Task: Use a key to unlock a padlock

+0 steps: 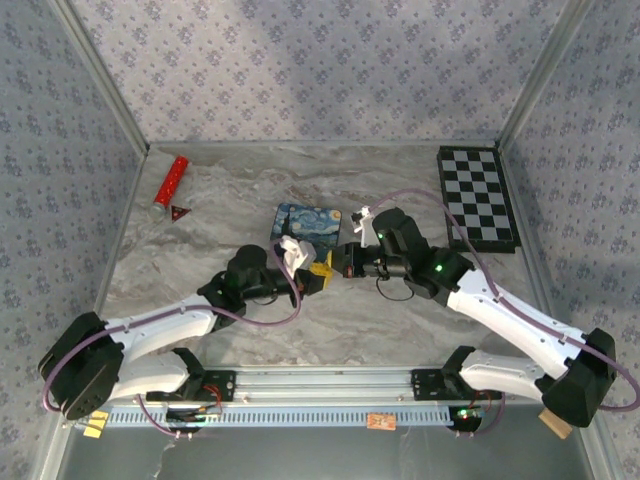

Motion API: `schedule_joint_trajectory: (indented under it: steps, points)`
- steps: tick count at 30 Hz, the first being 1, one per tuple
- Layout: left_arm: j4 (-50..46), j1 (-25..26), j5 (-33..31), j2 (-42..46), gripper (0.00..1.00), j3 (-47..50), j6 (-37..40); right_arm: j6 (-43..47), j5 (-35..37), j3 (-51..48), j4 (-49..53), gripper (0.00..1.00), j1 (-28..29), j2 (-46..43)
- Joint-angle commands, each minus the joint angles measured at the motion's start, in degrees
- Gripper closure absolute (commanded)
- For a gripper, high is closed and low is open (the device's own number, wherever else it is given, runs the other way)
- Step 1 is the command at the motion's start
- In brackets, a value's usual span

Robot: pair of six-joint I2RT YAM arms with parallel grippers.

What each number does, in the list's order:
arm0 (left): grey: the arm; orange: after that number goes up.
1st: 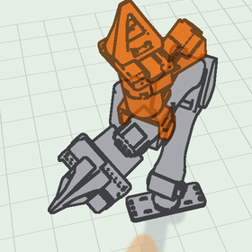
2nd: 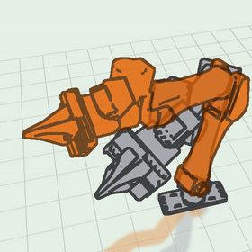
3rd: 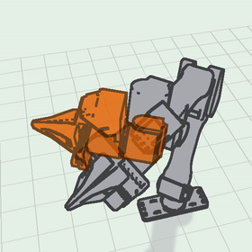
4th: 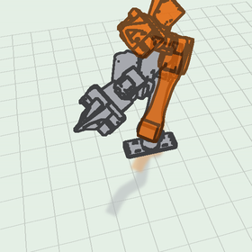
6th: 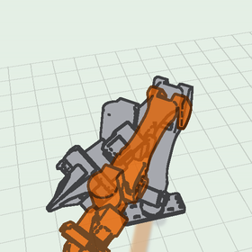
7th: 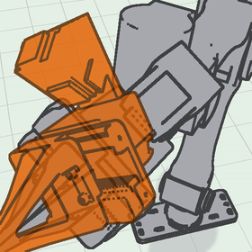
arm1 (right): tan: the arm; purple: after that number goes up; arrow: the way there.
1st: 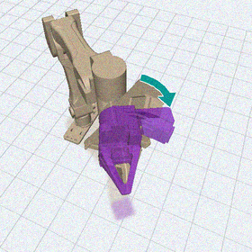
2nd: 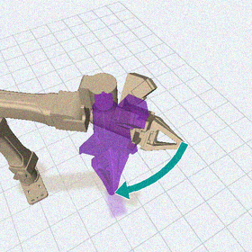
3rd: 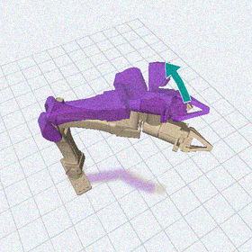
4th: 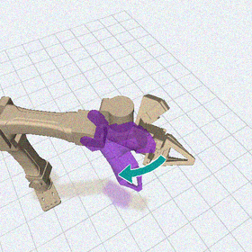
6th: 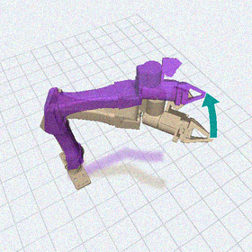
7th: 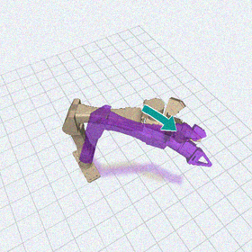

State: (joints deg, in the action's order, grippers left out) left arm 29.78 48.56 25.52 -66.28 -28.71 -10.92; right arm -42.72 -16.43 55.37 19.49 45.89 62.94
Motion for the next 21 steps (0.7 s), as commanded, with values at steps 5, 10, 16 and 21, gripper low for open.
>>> schedule_joint_trajectory:
  steps: [5, 10, 16, 21]
  points:
    - [-5.14, 0.39, -3.63, 2.82, 1.00, -2.21, 3.23, -0.61, 1.92, -1.04, 1.20, 1.00, -0.57, -2.28]
    - [-7.13, 0.24, -3.21, 4.24, 0.90, -2.42, 4.28, -0.86, 1.29, -1.20, 0.62, 1.00, -0.73, -2.22]
    - [-5.21, 0.20, -0.73, 4.63, 0.83, -1.79, 3.37, -1.33, -0.37, -1.38, -1.14, 1.00, -0.71, -1.86]
    - [-4.96, 0.19, -0.59, 3.76, 0.78, -2.18, 3.53, -1.27, -1.50, -1.11, -1.71, 1.00, -0.62, -1.50]
